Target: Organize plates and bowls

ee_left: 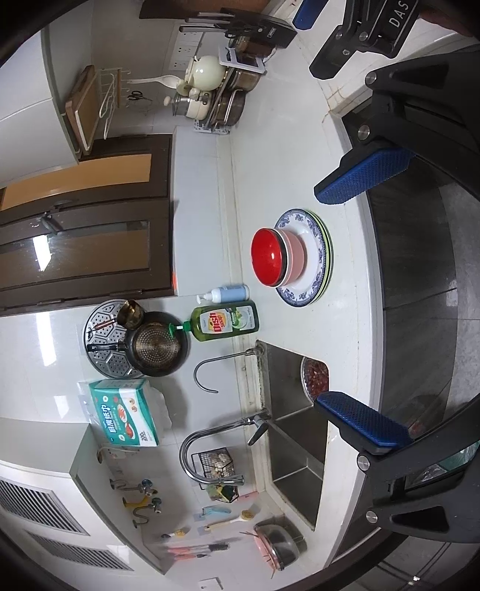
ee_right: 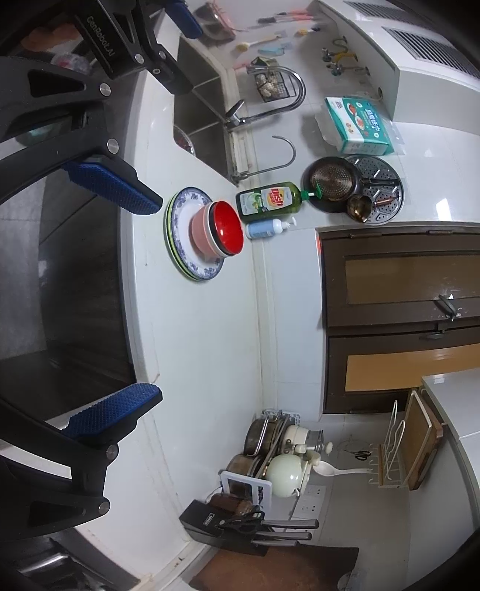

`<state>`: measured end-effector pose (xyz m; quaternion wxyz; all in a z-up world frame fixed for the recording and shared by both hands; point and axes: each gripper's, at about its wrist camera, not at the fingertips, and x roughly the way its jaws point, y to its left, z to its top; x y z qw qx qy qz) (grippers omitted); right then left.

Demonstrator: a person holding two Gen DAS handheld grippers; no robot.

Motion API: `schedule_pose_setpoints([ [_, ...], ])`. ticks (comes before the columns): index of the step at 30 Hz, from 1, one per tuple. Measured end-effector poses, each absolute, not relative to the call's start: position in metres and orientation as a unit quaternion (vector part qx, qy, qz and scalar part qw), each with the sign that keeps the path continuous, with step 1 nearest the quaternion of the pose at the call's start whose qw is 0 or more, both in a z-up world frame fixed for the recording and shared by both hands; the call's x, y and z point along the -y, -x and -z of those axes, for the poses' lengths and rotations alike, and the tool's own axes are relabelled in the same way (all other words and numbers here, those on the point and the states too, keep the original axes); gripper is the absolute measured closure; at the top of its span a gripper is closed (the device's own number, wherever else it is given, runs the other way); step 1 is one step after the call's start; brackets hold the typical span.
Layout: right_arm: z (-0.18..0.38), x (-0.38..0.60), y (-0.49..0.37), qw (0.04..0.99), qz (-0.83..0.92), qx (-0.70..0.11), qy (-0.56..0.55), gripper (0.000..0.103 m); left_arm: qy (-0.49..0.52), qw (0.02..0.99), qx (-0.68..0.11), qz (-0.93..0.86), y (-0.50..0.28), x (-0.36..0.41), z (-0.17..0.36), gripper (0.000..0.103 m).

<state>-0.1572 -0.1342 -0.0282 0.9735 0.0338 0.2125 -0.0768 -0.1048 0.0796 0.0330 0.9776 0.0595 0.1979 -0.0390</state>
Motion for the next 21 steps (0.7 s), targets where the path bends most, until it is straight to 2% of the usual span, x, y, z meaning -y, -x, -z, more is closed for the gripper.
schedule_pose_setpoints([
  [21, 0.0238, 0.1289, 0.1616, 0.976, 0.069, -0.203, -0.030, 0.009, -0.055, 0.978, -0.197, 0.044, 0.1084, -0.0873, -0.0355, 0.000],
])
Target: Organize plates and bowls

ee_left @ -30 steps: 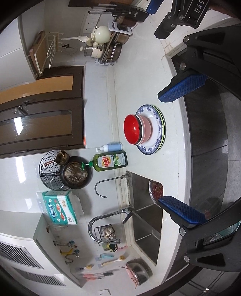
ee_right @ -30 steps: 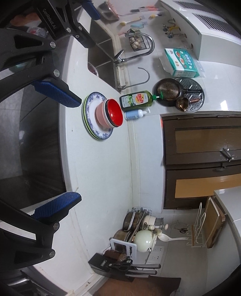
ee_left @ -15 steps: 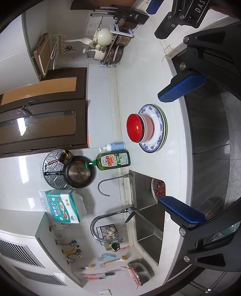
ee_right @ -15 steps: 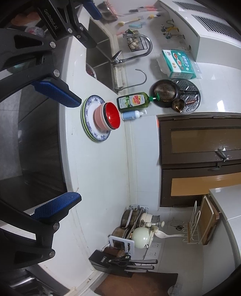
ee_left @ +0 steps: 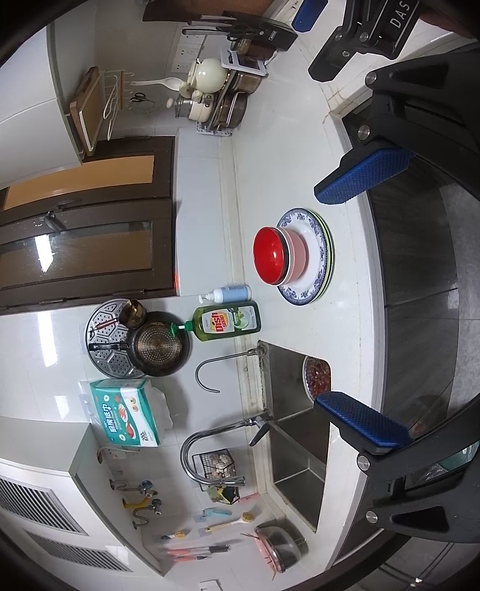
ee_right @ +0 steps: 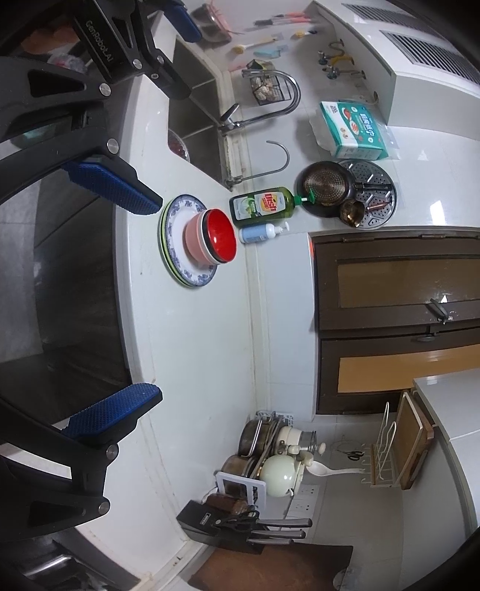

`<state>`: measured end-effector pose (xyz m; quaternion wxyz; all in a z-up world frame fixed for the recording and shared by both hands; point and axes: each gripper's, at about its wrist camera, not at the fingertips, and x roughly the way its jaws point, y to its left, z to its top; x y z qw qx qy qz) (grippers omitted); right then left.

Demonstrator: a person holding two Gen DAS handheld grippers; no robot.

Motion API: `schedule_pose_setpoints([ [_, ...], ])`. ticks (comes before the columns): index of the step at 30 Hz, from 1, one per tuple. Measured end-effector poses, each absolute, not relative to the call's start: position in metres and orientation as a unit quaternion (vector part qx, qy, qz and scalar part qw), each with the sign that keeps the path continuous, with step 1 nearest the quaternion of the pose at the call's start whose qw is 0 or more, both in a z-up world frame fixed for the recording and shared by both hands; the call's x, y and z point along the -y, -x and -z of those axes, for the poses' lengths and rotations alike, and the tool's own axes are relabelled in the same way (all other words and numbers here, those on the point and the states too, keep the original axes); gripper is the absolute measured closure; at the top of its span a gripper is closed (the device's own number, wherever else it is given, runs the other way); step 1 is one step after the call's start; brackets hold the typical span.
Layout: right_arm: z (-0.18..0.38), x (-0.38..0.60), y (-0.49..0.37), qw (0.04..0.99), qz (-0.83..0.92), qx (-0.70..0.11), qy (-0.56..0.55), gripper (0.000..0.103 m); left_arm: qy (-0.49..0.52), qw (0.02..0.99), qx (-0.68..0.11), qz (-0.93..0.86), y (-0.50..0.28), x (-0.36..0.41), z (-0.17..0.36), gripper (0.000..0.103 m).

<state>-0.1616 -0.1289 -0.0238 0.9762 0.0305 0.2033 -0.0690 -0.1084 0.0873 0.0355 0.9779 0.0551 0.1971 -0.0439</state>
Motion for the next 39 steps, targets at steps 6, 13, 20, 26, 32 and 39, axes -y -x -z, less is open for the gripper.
schedule_pose_setpoints([
  [6, 0.0229, 0.1243, 0.1593, 0.976, 0.069, -0.204, -0.029, 0.009, -0.053, 0.978, -0.199, 0.044, 0.1069, -0.0929, -0.0359, 0.000],
  [13, 0.0241, 0.1226, 0.1607, 0.976, 0.070, -0.203, -0.027, 0.009, -0.055, 0.978, -0.197, 0.046, 0.1053, -0.0954, -0.0363, 0.000],
  [20, 0.0240, 0.1219, 0.1626, 0.976, 0.069, -0.204, -0.027, 0.009, -0.054, 0.978, -0.197, 0.043, 0.1063, -0.0944, -0.0358, 0.000],
  [26, 0.0241, 0.1208, 0.1653, 0.977, 0.067, -0.202, -0.025, 0.009, -0.055, 0.978, -0.197, 0.042, 0.1077, -0.0935, -0.0353, 0.000],
  [32, 0.0235, 0.1210, 0.1655, 0.977, 0.066, -0.203, -0.025, 0.009, -0.053, 0.978, -0.197, 0.043, 0.1112, -0.0937, -0.0343, 0.000],
  [39, 0.0246, 0.1189, 0.1666, 0.976, 0.068, -0.204, -0.023, 0.009, -0.052, 0.978, -0.197, 0.039, 0.1127, -0.0951, -0.0339, 0.000],
])
